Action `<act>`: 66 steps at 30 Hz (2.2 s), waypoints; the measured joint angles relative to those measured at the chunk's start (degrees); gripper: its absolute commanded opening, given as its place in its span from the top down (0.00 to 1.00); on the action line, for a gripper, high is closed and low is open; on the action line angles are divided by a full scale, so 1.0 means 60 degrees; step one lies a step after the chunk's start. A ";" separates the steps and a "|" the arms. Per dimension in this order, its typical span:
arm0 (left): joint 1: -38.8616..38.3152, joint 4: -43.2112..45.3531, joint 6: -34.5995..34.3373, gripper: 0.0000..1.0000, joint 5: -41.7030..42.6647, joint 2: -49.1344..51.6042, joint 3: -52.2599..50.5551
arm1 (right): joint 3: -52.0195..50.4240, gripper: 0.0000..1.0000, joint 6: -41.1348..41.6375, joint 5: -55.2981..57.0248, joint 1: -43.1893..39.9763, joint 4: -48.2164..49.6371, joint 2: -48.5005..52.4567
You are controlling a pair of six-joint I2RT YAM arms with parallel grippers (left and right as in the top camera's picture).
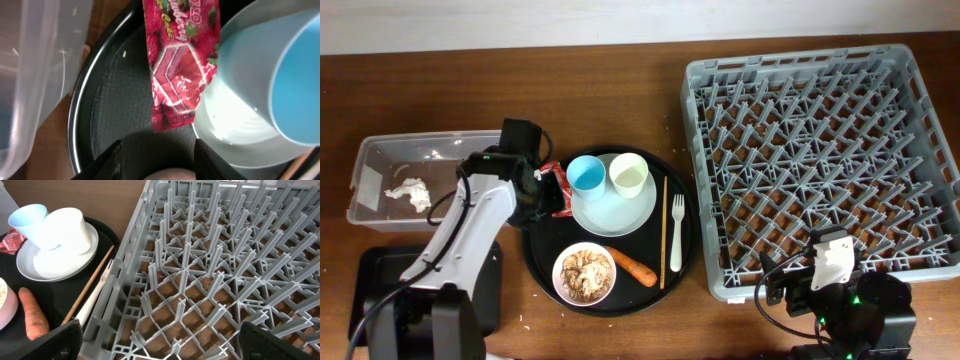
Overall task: Sort waste into correct bins and load items into the dishwasher rack
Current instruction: 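Reach the left gripper back and grasp the red strawberry candy wrapper, then move the wrapper left and release it into the clear bin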
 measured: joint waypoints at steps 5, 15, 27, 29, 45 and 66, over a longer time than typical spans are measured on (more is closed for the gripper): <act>0.0000 0.1169 -0.0033 0.52 0.0007 0.0000 -0.0820 | 0.0004 0.01 0.0004 0.0000 0.0000 -0.0004 0.0000; 0.0000 0.2280 -0.0040 0.58 0.0135 0.0000 -0.1632 | 0.0000 0.01 0.0000 -0.0004 0.0000 -0.0004 0.0000; 0.0000 0.2463 -0.0280 0.84 0.0197 0.0000 -0.1953 | 0.0000 0.01 0.0004 0.0000 0.0000 -0.0004 0.0000; 0.0000 0.2455 -0.0302 0.99 0.0200 0.0000 -0.1953 | 0.0000 0.01 0.0011 0.0000 0.0000 -0.0004 0.0000; 0.0000 0.2259 0.0994 0.51 -0.0444 -0.2178 -0.2007 | 0.0000 0.01 0.0004 0.0000 0.0000 -0.0007 0.0000; -0.0025 0.4401 0.2062 0.62 -0.0747 0.0521 -0.2011 | 0.0000 0.01 0.0004 0.0000 0.0000 -0.0022 0.0000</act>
